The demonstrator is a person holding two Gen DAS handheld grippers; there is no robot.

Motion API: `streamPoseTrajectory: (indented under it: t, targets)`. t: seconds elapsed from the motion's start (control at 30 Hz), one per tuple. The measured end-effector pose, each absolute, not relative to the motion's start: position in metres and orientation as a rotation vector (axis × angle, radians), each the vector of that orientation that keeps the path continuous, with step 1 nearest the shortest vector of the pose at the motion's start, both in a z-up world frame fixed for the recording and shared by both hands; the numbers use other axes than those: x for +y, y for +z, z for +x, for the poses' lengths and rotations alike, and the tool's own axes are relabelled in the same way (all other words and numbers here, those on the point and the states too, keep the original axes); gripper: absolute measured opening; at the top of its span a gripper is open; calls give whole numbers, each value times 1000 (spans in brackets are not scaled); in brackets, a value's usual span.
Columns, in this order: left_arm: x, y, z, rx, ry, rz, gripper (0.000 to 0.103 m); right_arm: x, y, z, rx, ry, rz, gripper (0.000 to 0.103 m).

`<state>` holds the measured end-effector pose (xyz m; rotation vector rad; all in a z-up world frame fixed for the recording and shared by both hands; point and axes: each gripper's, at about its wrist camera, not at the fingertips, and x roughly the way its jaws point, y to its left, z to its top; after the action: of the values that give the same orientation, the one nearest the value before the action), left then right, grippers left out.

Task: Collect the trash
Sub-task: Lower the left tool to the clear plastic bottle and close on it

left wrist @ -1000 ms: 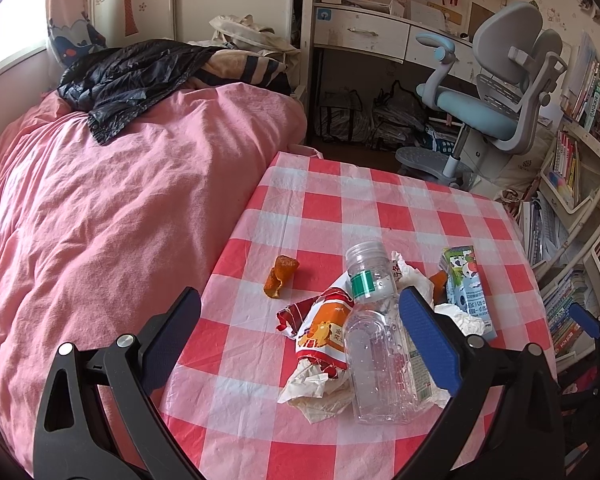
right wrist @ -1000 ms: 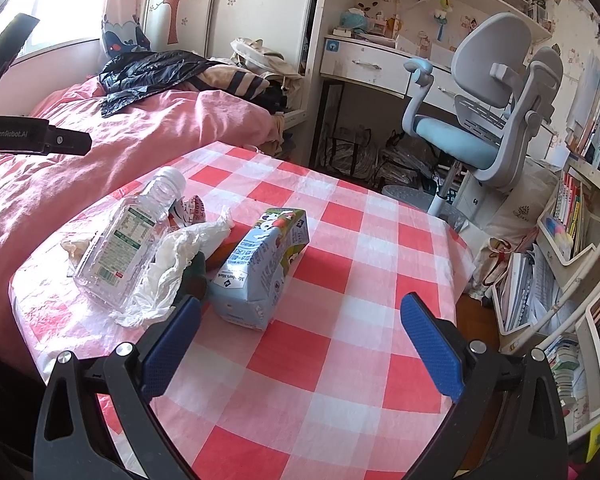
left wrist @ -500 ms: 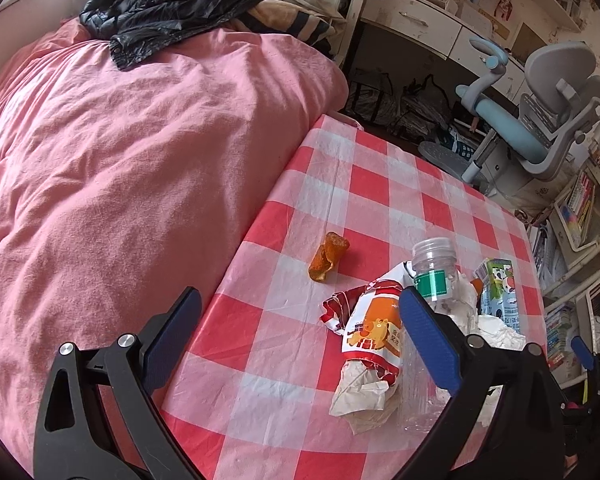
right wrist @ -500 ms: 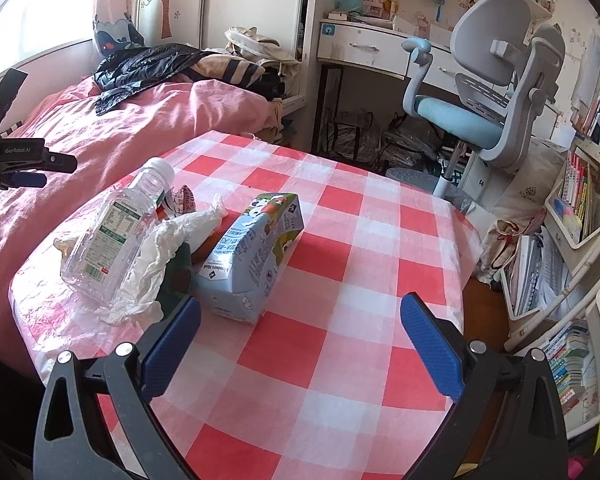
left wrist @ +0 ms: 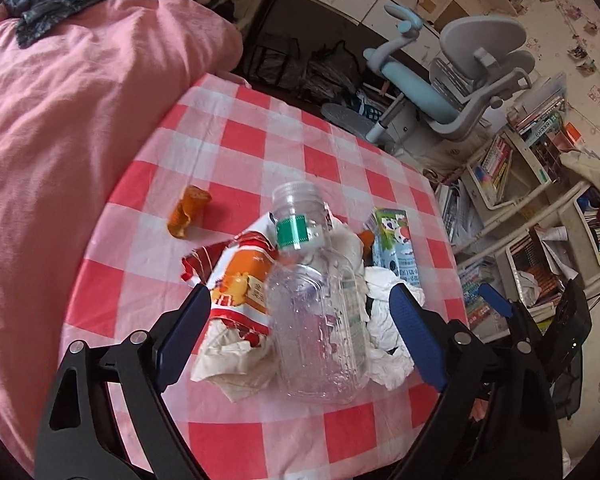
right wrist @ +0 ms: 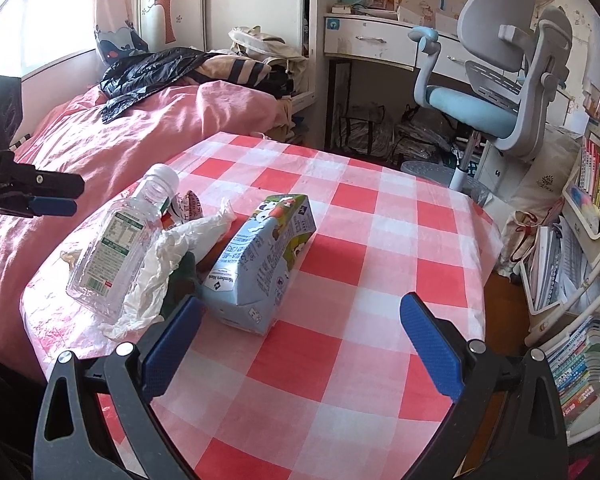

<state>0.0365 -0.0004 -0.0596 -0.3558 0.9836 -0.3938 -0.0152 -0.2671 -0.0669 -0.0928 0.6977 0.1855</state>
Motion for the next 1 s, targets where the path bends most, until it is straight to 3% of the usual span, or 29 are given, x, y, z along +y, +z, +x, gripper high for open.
streamPoseTrajectory:
  t: [0.17, 0.23, 0.33, 0.37, 0.4, 0.63, 0.8, 1.0]
  targets:
    - [-19, -77, 43, 1059, -365, -296, 86, -261, -57, -23, 637, 246, -95, 94]
    - [-18, -84, 46, 1097, -362, -302, 86, -257, -57, -23, 638, 282, -102, 86]
    - [-24, -88, 49, 1116, -368, -287, 86, -250, -61, -20, 672, 351, -97, 63]
    - [-27, -89, 49, 1120, -369, -277, 86, -248, -63, -20, 690, 383, -86, 49]
    - [-30, -91, 50, 1125, -370, -269, 86, -245, -65, -19, 708, 408, -82, 46]
    - [-47, -95, 50, 1127, -395, -225, 84, -220, -74, -25, 747, 544, -122, 41]
    - [-49, -97, 52, 1134, -427, -250, 65, -216, -82, -16, 780, 535, -96, 41]
    - [-53, -95, 54, 1122, -461, -273, 65, -226, -91, -3, 835, 523, 36, 32]
